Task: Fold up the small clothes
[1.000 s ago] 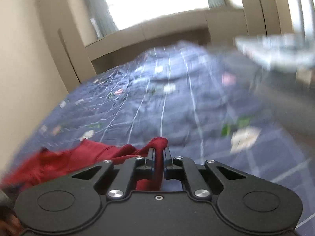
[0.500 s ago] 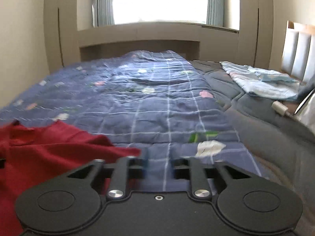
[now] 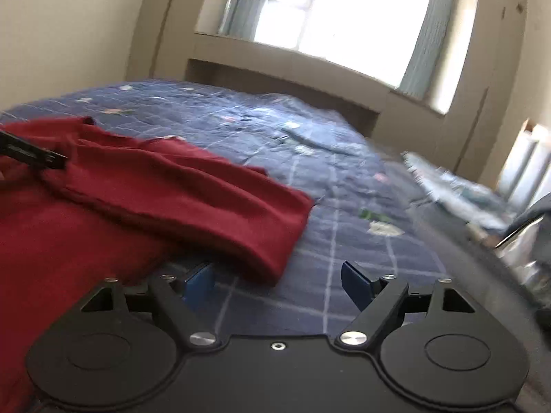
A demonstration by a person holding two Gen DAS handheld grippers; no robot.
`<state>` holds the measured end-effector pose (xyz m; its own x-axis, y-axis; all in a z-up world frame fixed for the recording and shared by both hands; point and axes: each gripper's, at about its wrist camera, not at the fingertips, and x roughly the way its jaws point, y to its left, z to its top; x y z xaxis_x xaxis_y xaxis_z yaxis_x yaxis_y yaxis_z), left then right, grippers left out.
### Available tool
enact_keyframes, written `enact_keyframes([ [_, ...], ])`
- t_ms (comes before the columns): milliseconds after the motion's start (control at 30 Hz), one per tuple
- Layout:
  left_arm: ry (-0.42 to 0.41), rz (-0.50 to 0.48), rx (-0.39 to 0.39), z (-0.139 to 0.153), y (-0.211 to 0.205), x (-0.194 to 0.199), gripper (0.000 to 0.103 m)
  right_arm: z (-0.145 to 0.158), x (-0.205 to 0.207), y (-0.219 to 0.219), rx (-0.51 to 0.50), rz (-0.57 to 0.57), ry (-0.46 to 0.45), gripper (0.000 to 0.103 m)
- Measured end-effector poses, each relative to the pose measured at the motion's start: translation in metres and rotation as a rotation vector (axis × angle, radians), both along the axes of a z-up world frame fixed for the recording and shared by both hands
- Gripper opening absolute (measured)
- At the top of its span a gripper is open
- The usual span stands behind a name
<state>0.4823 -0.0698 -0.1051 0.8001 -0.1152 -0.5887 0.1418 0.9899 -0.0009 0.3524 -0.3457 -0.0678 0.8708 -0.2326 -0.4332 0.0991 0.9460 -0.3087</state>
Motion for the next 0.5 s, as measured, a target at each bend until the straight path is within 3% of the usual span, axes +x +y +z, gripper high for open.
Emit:
enact_keyframes([
  [133, 0.000, 0.000, 0.000, 0.000, 0.000, 0.000, 0.103, 0.006, 0.007, -0.004, 0.008, -0.102, -0.090, 0.082],
  [500, -0.001, -0.001, 0.001, 0.000, 0.000, 0.001, 0.103, -0.007, 0.003, -0.003, -0.113, -0.265, -0.077, 0.082],
])
